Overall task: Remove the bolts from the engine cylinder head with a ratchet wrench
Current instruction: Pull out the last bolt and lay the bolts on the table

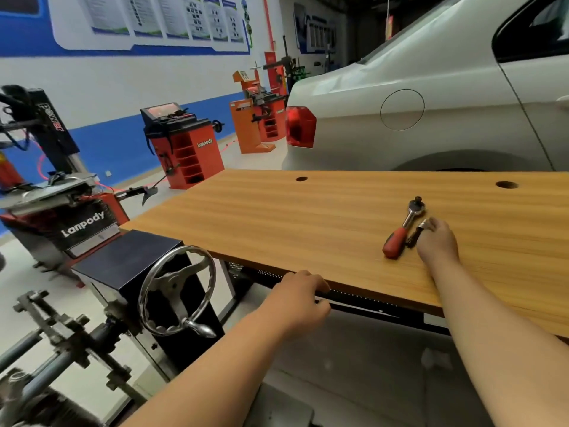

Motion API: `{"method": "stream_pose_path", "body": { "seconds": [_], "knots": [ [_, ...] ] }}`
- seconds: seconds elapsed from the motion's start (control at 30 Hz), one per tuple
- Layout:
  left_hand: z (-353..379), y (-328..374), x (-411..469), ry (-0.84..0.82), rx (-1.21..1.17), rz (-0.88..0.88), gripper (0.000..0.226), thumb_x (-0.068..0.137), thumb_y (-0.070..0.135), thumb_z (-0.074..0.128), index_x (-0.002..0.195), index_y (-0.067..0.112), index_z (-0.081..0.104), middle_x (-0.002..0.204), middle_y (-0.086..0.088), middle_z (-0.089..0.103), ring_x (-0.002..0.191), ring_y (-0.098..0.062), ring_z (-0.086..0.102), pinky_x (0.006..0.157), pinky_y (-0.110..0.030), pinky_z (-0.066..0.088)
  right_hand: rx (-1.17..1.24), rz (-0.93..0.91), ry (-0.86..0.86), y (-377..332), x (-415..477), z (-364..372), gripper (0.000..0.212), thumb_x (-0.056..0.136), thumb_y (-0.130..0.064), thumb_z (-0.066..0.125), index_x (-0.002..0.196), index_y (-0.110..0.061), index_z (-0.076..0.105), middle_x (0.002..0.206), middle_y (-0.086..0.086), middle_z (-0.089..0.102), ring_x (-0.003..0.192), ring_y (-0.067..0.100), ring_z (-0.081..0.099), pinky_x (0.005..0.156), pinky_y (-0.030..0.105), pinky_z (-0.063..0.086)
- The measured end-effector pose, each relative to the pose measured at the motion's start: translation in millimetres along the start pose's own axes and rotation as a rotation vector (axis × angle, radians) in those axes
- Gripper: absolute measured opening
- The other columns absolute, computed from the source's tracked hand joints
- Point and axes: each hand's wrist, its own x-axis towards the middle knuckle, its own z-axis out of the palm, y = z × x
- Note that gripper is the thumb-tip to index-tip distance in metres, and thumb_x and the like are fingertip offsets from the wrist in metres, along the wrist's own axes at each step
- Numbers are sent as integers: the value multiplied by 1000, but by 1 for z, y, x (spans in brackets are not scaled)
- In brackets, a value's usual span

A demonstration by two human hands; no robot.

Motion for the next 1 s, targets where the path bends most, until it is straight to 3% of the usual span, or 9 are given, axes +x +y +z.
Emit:
{"method": "stream_pose_path", "body": {
  "seconds": [0.17,0.27,0.33,0.5,0.6,0.73,0.83,0.93,1.0],
  "knots": [
    [1,-15,-2,18,25,-24,38,93,28,47,131,25,54,136,4,49,129,-16,38,105,-34,38,-234,-70,-113,-2,-21,18,48,93,-9,35,140,-18,39,135,9,49,111,30,50,83,32,38],
    [-7,-35,-13,56,110,-54,39,94,29,45,132,25,52,135,4,49,128,-18,38,103,-36,40,-437,-165,-55,-10,-50,35,50,94,-13,37,144,-15,32,147,8,37,125,32,42,101,42,36],
    [-17,-56,-27,101,131,-84,39,94,29,44,132,25,52,134,4,50,127,-18,41,103,-37,40,-462,-342,-82,-26,-84,61,55,88,-8,43,142,-16,34,148,5,35,131,27,36,107,41,31],
    [-70,-123,-93,388,113,-249,24,89,25,47,109,21,60,109,0,57,109,-23,50,86,-40,46,-373,-859,-720,-108,-236,173,30,88,-27,51,117,-24,59,113,-1,65,97,19,59,83,33,49],
    [-112,-173,-163,548,155,-428,8,86,22,49,91,18,54,96,-2,55,100,-29,52,81,-43,47,-346,-1112,-897,-169,-342,235,21,87,-29,51,104,-24,63,104,1,68,94,23,61,78,35,50],
    [-168,-237,-293,738,185,-769,27,87,17,51,109,20,66,115,-5,64,108,-26,57,92,-39,49,-466,-1363,-991,-232,-447,292,16,89,-34,50,97,-22,58,102,6,65,85,25,55,70,34,46],
    [-197,-264,-400,832,208,-1051,29,86,13,54,111,21,67,115,-7,66,105,-27,59,90,-35,48,-489,-1481,-1111,-255,-513,314,28,87,-40,54,106,-20,60,106,5,64,90,25,57,73,34,47],
    [-204,-278,-487,703,238,-1272,33,85,17,60,118,21,64,121,-7,64,108,-26,59,94,-37,48,-792,-1735,-1141,-258,-565,323,32,84,-39,58,106,-15,61,105,7,64,87,26,58,68,31,43],
    [-200,-283,-527,530,207,-1375,42,84,20,64,126,19,60,129,-6,60,115,-25,57,99,-36,46,-1041,-1824,-1098,-258,-584,326,18,82,-27,59,93,-13,60,97,8,64,77,25,54,66,31,42]
  ]
}}
